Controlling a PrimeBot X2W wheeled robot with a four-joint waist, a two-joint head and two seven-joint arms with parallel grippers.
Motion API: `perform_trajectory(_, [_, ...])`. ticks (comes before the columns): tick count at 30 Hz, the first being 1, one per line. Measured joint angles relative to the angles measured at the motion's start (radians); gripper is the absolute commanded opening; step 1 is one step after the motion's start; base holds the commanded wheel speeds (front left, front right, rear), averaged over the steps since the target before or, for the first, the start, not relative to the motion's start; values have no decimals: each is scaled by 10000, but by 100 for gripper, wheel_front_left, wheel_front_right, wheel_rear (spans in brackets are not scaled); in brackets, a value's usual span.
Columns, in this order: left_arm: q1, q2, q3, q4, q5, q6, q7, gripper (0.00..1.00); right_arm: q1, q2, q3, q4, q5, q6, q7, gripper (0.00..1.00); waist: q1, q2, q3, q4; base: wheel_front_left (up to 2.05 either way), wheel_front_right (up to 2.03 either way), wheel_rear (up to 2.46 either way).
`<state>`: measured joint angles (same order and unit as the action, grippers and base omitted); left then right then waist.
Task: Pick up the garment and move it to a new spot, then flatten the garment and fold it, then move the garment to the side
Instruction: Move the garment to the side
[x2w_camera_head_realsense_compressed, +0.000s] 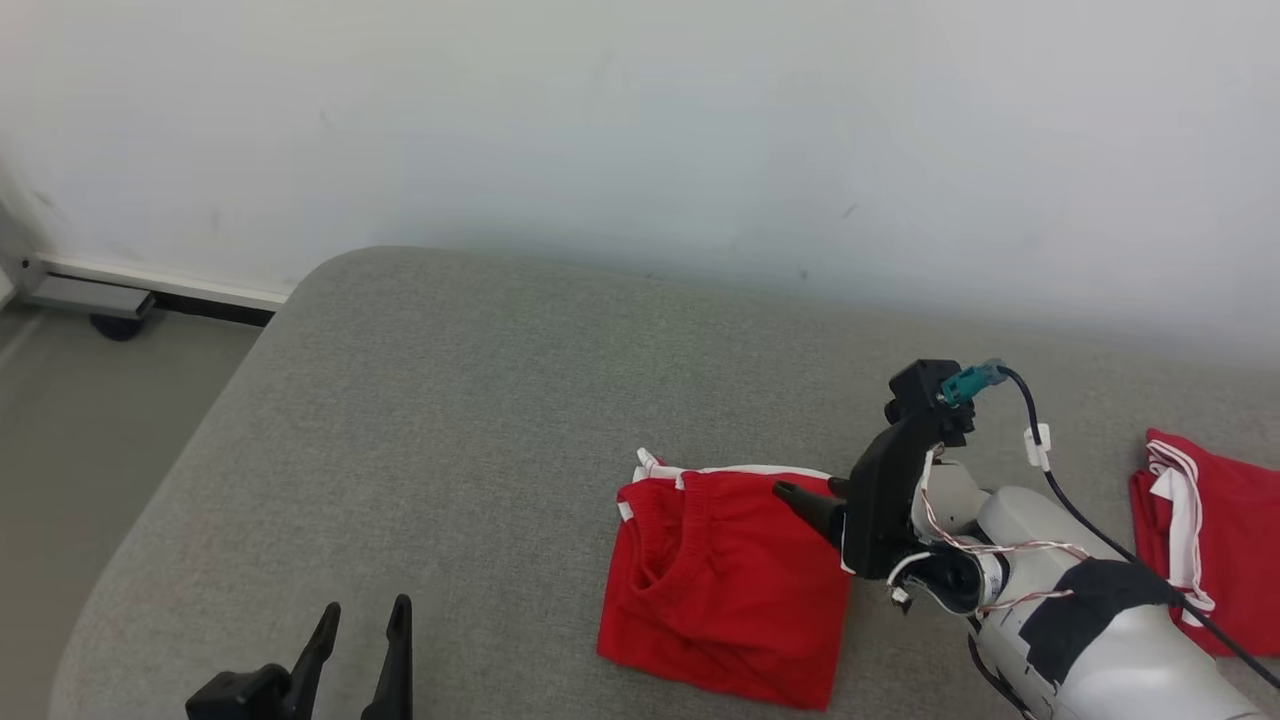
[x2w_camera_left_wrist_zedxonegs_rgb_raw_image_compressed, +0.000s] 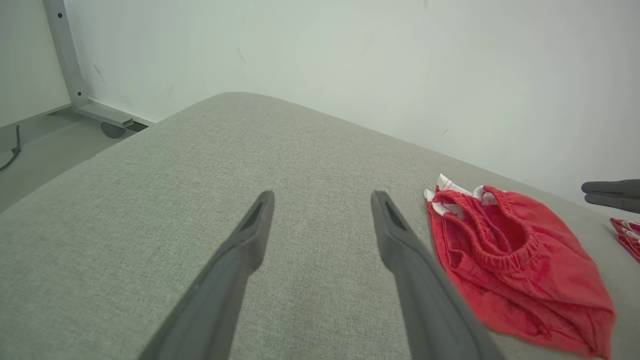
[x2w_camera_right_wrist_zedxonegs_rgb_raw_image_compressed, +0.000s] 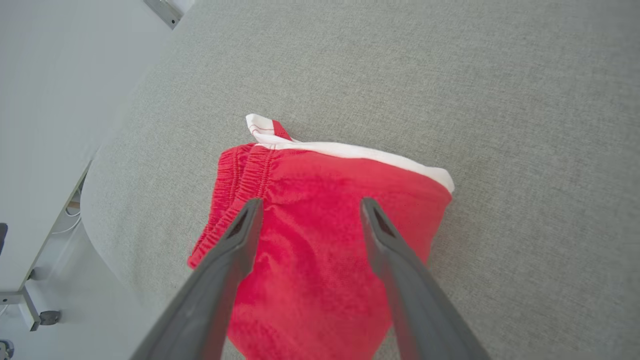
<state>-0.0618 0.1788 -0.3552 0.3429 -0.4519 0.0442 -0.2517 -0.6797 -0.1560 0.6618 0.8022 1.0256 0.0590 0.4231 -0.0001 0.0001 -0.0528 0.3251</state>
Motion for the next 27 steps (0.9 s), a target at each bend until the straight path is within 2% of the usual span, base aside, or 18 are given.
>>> perform_trajectory(7, [149,0,36,-276,82,10,0,100,1001,-667,117,-635,-537,27,-997,100,0,0,-38,-478,0,0,0])
perform_trajectory(14, [144,86,146,-506,134,10,0,100,1418,-652,38,-957,-598,-159,-1605,100,2,0,126,-671,0,0,0])
perform_trajectory(21, [104,48,117,-564,203,-4,0,100,1415,-464,8,-807,-564,-341,-1559,100,2,0,242,-620,0,0,0])
perform_trajectory(27, [-30,-25,79,-548,205,-19,0,100,1317,-238,102,-272,-426,-598,-1060,100,2,0,309,-497,0,0,0])
